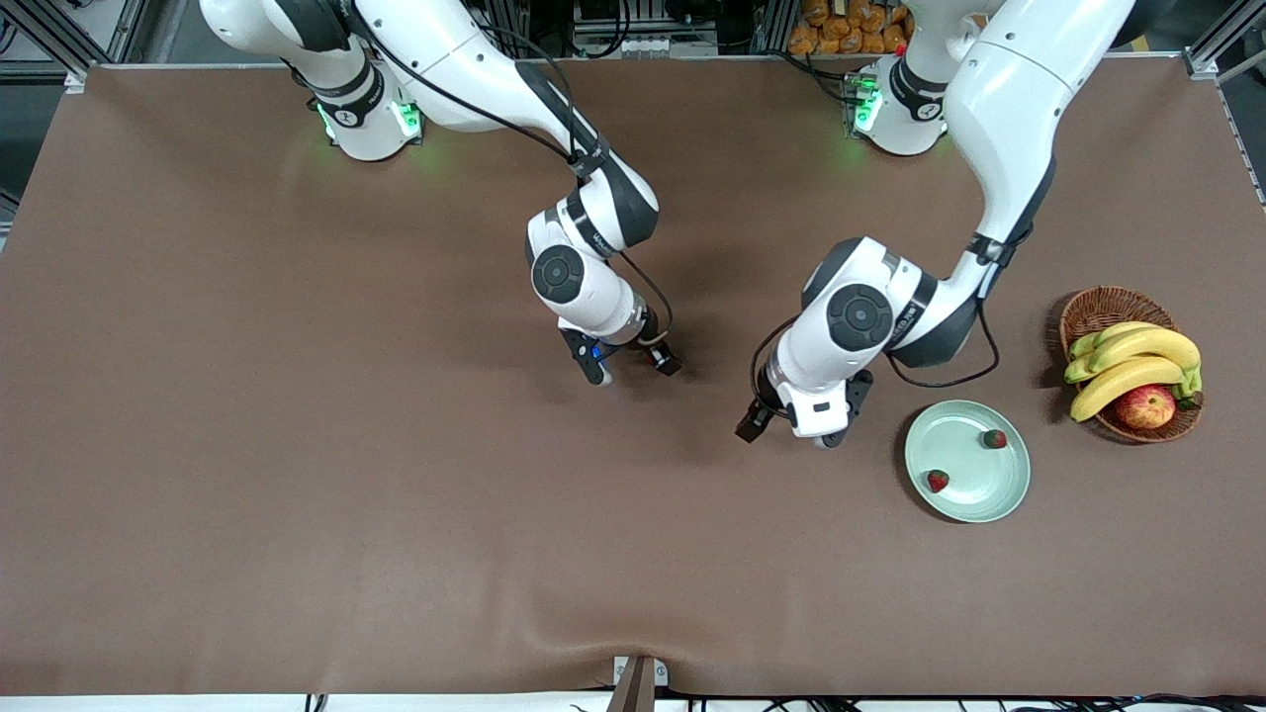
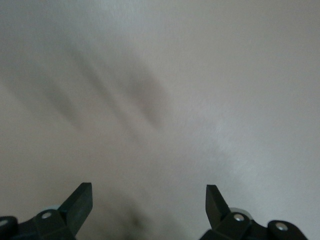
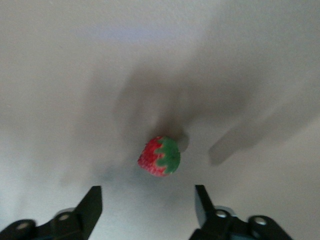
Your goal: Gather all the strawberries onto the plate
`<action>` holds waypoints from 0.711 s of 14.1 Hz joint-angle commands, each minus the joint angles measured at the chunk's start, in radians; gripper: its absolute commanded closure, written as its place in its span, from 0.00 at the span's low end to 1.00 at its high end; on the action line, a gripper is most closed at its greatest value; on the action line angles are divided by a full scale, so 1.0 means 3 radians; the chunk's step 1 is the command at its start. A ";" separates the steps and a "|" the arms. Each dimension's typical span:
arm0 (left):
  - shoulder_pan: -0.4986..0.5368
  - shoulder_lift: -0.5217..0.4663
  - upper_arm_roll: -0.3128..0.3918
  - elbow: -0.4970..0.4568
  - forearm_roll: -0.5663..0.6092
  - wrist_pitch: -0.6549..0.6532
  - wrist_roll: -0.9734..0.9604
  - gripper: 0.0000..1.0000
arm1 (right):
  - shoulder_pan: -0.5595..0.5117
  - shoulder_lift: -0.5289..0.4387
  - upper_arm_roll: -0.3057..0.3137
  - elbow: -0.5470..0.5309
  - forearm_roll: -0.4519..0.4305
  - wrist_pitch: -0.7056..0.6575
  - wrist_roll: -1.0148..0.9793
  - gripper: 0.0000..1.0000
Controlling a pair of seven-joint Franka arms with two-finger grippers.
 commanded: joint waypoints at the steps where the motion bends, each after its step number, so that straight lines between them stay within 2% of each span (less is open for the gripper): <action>1: -0.0170 -0.0064 0.0018 -0.0098 0.0082 -0.0013 -0.0098 0.00 | -0.0104 -0.0210 -0.0163 0.0008 0.0003 -0.0422 -0.0028 0.00; 6: -0.0268 0.0028 0.0018 -0.0057 0.0082 -0.0008 -0.0123 0.00 | -0.0160 -0.0466 -0.0746 0.0008 -0.0012 -0.1245 -0.0768 0.00; 10: -0.0625 0.0196 0.0049 0.0070 0.0189 0.0002 -0.0123 0.00 | -0.0538 -0.0578 -0.0910 0.0003 -0.0012 -0.1716 -0.1397 0.00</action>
